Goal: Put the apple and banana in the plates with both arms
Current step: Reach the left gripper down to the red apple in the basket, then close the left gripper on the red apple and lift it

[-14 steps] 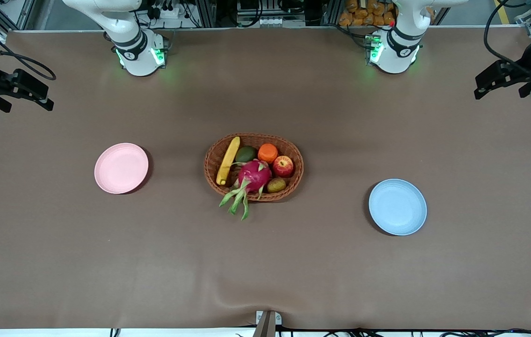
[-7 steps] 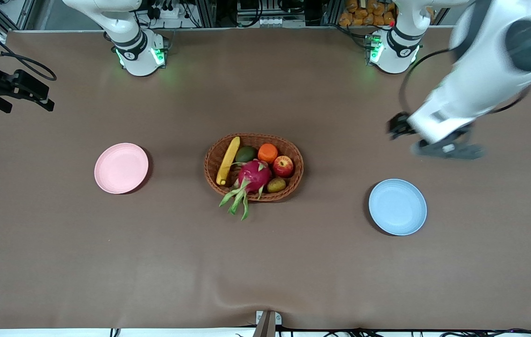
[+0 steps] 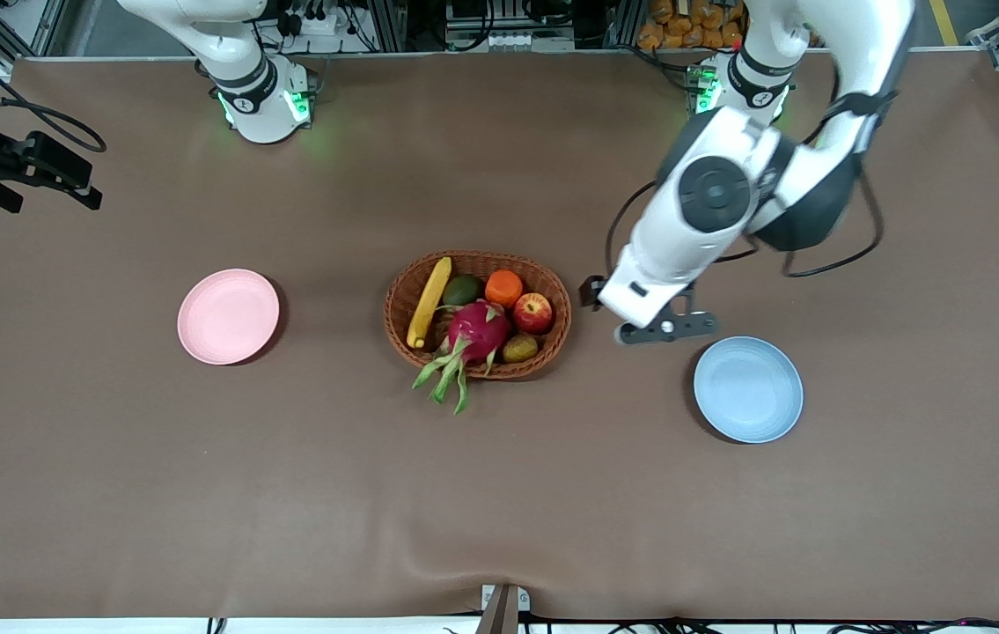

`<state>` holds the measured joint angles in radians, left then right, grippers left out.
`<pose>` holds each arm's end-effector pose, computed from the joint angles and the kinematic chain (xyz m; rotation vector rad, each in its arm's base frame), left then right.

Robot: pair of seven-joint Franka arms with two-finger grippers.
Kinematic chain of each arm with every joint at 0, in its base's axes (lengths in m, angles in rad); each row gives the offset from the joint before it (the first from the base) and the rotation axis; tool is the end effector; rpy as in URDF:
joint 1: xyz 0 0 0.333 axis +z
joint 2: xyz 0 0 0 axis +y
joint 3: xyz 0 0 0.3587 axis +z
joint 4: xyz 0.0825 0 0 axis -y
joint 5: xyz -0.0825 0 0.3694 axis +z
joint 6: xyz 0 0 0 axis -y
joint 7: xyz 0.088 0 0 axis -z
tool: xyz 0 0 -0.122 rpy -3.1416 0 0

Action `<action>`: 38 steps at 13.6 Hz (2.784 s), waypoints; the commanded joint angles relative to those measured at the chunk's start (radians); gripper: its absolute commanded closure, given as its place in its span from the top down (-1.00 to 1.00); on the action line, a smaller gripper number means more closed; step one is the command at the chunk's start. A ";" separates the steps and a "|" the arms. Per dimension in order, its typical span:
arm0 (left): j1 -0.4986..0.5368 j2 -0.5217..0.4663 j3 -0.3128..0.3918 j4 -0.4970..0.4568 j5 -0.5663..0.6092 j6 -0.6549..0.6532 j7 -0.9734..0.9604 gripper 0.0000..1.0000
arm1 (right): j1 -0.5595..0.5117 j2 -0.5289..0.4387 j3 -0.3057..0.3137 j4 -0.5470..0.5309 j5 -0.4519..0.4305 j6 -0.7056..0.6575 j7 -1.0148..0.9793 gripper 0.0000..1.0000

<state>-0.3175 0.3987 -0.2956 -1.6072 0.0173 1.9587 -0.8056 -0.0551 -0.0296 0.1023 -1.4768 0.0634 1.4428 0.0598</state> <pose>0.5599 -0.3602 0.4342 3.0678 0.3170 -0.1335 0.5147 0.0338 0.6992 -3.0820 0.0072 0.0120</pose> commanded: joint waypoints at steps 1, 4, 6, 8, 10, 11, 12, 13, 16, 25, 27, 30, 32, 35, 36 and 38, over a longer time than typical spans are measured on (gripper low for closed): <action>-0.052 0.061 0.004 0.029 0.016 0.054 -0.166 1.00 | -0.005 0.010 0.005 0.018 -0.016 -0.009 0.002 1.00; -0.090 0.123 0.004 0.030 0.010 0.112 -0.288 1.00 | -0.006 0.010 0.005 0.020 -0.016 -0.009 0.003 1.00; -0.117 0.150 0.004 0.030 0.016 0.146 -0.340 1.00 | -0.008 0.010 0.005 0.018 -0.016 -0.009 0.003 1.00; -0.126 0.176 0.004 0.030 0.015 0.169 -0.366 1.00 | -0.006 0.010 0.005 0.018 -0.016 -0.009 0.003 1.00; -0.147 0.202 0.007 0.030 0.016 0.207 -0.397 1.00 | -0.008 0.010 0.005 0.018 -0.016 -0.009 0.002 1.00; -0.156 0.216 0.010 0.030 0.018 0.224 -0.411 1.00 | -0.008 0.010 0.005 0.020 -0.016 -0.009 0.003 1.00; -0.167 0.229 0.012 0.030 0.018 0.238 -0.415 1.00 | -0.006 0.010 0.005 0.018 -0.016 -0.009 0.002 1.00; -0.173 0.241 0.015 0.030 0.019 0.242 -0.417 1.00 | -0.008 0.010 0.005 0.020 -0.016 -0.009 0.002 1.00; -0.176 0.261 0.013 0.030 0.062 0.246 -0.418 1.00 | -0.008 0.010 0.005 0.018 -0.016 -0.009 0.002 1.00; -0.189 0.307 0.015 0.053 0.072 0.247 -0.440 0.96 | -0.008 0.011 0.005 0.018 -0.016 -0.009 0.002 1.00; -0.195 0.316 0.015 0.053 0.072 0.256 -0.440 0.89 | -0.008 0.011 0.005 0.016 -0.016 -0.009 0.002 1.00; -0.195 0.325 0.015 0.053 0.072 0.267 -0.440 0.86 | -0.006 0.011 0.005 0.016 -0.016 -0.009 0.002 1.00; -0.195 0.325 0.016 0.053 0.073 0.267 -0.440 0.80 | -0.006 0.011 0.005 0.016 -0.016 -0.009 0.002 1.00; -0.195 0.331 0.016 0.052 0.079 0.267 -0.438 0.70 | -0.006 0.011 0.005 0.016 -0.016 -0.009 0.003 1.00; -0.195 0.334 0.016 0.052 0.084 0.267 -0.438 0.65 | -0.006 0.011 0.005 0.016 -0.016 -0.009 0.003 1.00; -0.195 0.338 0.016 0.052 0.089 0.267 -0.440 0.59 | -0.006 0.011 0.005 0.016 -0.016 -0.009 0.002 1.00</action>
<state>-0.4996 0.7171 -0.2863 -1.5774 0.0768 2.2203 -1.2186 -0.0553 -0.0269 0.1012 -1.4768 0.0634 1.4425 0.0599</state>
